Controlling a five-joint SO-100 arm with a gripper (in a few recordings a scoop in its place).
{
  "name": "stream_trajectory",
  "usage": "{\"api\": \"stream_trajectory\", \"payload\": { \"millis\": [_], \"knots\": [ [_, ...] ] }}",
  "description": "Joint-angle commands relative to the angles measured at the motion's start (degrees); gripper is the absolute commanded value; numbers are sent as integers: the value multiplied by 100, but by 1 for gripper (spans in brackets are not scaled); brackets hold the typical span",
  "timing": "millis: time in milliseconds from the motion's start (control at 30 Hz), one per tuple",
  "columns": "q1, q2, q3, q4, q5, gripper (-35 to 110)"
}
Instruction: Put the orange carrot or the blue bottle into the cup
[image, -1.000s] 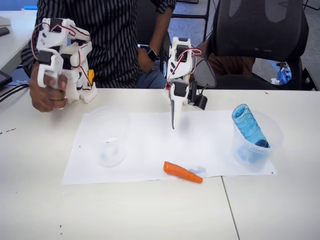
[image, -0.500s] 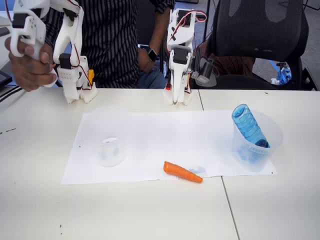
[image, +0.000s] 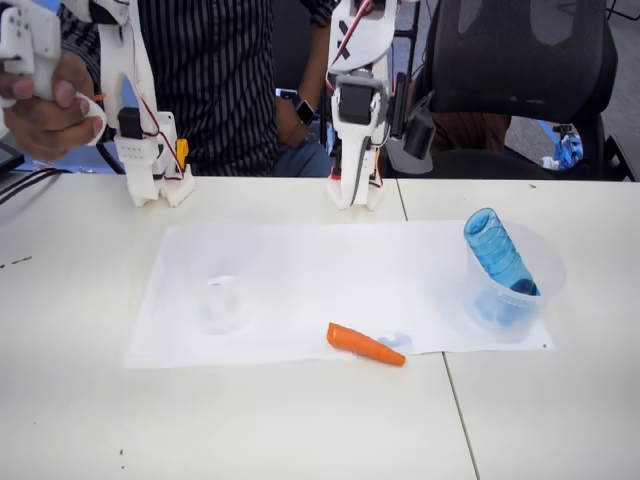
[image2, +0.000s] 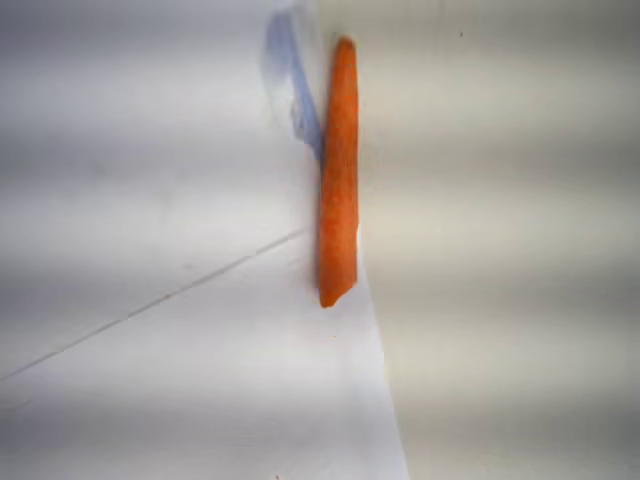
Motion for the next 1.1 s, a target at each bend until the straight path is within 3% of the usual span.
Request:
{"api": "stream_trajectory", "payload": {
  "millis": [0,333,533,767,1067],
  "knots": [
    [88,-510,-1441,483,185,15],
    [-545,-1934,-2399,694,229,31],
    [-791,-2048,-2391,650,800,31],
    [-747,-2593,-2259,615,431,31],
    [-624,-1740,-308,-940,334,31]
  ]
}}
